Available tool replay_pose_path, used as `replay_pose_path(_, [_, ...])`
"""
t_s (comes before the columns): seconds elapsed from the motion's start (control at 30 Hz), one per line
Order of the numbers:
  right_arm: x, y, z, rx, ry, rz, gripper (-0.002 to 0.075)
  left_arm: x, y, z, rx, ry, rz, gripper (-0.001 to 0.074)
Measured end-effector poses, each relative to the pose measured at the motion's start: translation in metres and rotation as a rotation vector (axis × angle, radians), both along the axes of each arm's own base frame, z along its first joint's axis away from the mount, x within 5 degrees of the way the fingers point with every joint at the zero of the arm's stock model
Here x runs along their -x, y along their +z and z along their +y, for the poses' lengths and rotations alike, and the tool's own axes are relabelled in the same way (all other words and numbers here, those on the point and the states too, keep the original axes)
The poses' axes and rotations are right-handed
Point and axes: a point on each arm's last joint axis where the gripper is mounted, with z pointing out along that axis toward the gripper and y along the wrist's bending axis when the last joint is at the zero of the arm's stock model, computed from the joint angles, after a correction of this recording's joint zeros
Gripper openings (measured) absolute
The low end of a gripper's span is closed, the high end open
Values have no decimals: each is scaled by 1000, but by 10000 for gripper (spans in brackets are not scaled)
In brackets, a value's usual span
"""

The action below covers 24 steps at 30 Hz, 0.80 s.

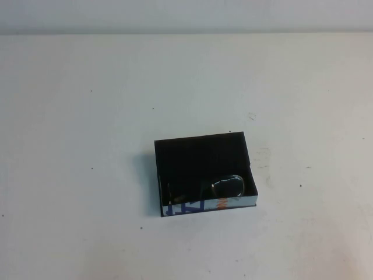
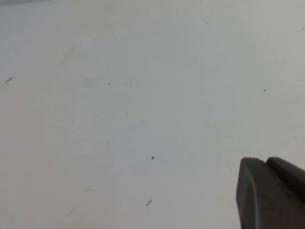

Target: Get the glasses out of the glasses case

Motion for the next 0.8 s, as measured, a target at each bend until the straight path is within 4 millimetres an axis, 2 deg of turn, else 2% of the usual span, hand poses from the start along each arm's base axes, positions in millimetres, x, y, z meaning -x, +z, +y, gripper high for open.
replay_pose_path(0.3, [0,1,2,-66,4,-3,-17,0,0,0,0,0,0,-5])
replay_pose_path(0.47, [0,8,2,-86,3,-35,-17,0,0,0,0,0,0,-5])
replay_pose_path(0.67, [13,66,4,-96,33,-121,-17,0,0,0,0,0,0,-5])
replay_pose_path(0.8, [26,95,7,-135,67,-152,-17,0,0,0,0,0,0,-5])
